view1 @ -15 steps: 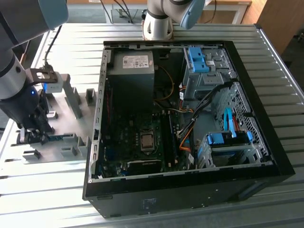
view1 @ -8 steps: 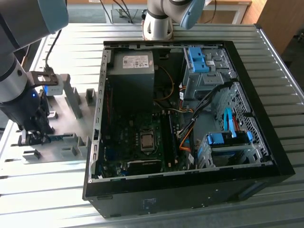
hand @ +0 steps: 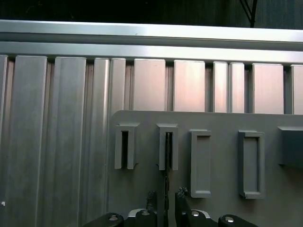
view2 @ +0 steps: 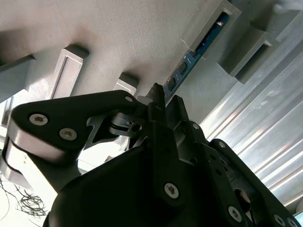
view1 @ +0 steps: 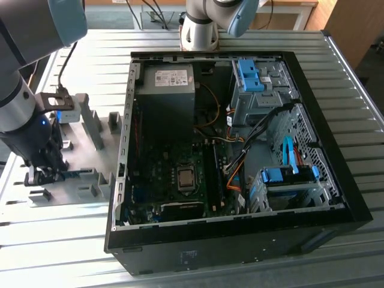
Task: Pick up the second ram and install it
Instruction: 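Pick up the second ram and move it above second insertion slot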
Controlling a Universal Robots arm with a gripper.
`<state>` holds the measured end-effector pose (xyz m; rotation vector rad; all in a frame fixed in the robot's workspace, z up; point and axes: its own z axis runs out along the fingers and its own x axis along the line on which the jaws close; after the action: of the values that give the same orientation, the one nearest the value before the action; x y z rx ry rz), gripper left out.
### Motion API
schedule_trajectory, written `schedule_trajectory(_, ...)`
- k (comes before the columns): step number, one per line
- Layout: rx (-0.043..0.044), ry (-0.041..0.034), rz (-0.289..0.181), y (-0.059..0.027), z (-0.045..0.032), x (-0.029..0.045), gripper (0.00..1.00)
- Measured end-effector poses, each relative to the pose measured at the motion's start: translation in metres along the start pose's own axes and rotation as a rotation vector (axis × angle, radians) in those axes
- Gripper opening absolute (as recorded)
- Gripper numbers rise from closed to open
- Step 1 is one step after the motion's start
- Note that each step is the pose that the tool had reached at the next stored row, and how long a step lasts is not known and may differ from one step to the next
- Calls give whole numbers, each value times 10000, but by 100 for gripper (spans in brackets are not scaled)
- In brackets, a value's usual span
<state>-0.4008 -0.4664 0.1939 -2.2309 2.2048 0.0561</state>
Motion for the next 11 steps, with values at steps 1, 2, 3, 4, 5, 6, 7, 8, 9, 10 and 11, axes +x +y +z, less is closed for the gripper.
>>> schedule_trajectory(1,1,-1,0,0,4,0,30)
schedule_trajectory(2,1,0,0,1,8,0,24)
schedule_trajectory(3,0,0,0,1,10,0,24)
schedule_trajectory(4,-1,1,0,1,11,0,24)
schedule_trajectory(5,-1,1,0,1,12,0,24)
schedule_trajectory(6,0,0,0,2,14,0,24)
schedule_trajectory(7,0,0,0,1,16,0,24)
schedule_trajectory(8,1,-1,0,1,18,0,24)
schedule_trajectory(9,0,-1,0,1,20,0,24)
schedule_trajectory(10,1,-1,0,1,22,0,24)
schedule_trajectory(11,0,-1,0,1,24,0,24)
